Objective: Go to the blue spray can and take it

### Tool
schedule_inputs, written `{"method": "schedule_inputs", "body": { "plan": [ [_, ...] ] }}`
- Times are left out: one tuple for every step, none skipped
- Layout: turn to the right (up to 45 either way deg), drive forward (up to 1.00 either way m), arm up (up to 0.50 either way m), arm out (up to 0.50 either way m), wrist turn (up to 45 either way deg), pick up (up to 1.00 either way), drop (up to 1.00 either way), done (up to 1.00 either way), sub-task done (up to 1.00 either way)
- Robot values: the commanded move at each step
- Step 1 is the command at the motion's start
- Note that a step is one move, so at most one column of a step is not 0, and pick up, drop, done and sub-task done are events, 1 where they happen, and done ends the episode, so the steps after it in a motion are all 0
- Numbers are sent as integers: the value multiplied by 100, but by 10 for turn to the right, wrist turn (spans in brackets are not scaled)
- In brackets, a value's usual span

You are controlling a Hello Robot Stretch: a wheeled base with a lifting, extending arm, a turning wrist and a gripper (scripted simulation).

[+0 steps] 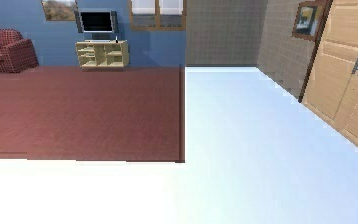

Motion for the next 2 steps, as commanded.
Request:
{"method": "schedule_inputs", "body": {
  "plan": [
    [0, 0, 10, 0, 0, 0, 0, 0, 0],
    [0, 0, 0, 0, 0, 0, 0, 100, 0]
  ]
}}
